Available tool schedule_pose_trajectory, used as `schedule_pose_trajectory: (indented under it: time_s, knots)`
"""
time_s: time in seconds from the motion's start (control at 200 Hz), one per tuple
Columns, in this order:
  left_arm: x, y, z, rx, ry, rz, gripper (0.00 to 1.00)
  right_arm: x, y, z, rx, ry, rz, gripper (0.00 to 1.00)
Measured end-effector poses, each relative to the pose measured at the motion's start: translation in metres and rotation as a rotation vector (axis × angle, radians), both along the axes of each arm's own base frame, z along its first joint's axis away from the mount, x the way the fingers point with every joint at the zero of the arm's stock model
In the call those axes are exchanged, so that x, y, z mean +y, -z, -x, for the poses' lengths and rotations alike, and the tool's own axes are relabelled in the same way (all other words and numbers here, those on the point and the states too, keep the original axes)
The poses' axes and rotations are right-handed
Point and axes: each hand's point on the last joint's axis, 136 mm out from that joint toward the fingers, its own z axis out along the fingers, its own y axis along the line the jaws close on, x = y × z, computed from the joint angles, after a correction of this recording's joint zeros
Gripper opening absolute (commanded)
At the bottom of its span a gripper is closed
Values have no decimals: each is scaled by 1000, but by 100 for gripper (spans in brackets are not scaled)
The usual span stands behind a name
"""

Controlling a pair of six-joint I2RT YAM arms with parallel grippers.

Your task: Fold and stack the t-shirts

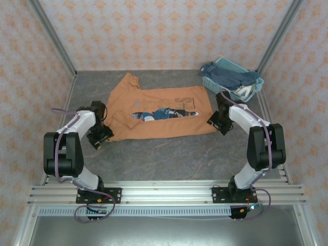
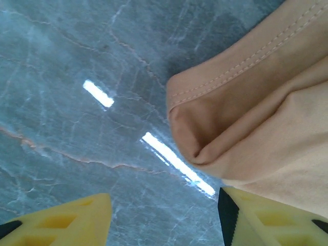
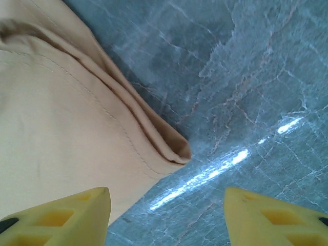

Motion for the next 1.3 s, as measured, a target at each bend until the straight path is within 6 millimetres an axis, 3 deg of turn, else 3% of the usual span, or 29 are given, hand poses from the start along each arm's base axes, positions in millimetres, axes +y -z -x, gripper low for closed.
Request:
schedule_pose_trajectory:
  time_s: [0.255,0.325,0.425,0.535,0.6,0.731,0.906,1.161,1.221,1.301]
  knots:
    - [8,17,-14,-25,-18,-18,49,-3,16,1,20,8,-3,57]
    - [9,18,-19,-45,-21,-21,43,-1,20,-1,21,12,-10,52]
    - [10,17,-26,-73,-29,-27,27,2,26,-6,16,21,-25,47]
    - [13,18,-29,-83,-36,-45,9,1,37,-7,41,40,-23,32]
    - [15,20,-29,-77,-39,-54,0,-1,36,-5,51,58,-21,16]
    - [21,22,-23,-55,-41,-92,0,-3,35,-5,51,84,-13,0]
    - [25,22,-1,-3,-38,-126,0,-7,34,2,44,92,3,0]
    - [19,23,51,64,-58,-116,0,-14,36,63,115,122,10,0]
    - [18,24,60,83,-65,-114,3,-14,36,73,125,130,5,12]
    - [17,24,65,96,-77,-111,28,-15,37,82,136,135,3,29]
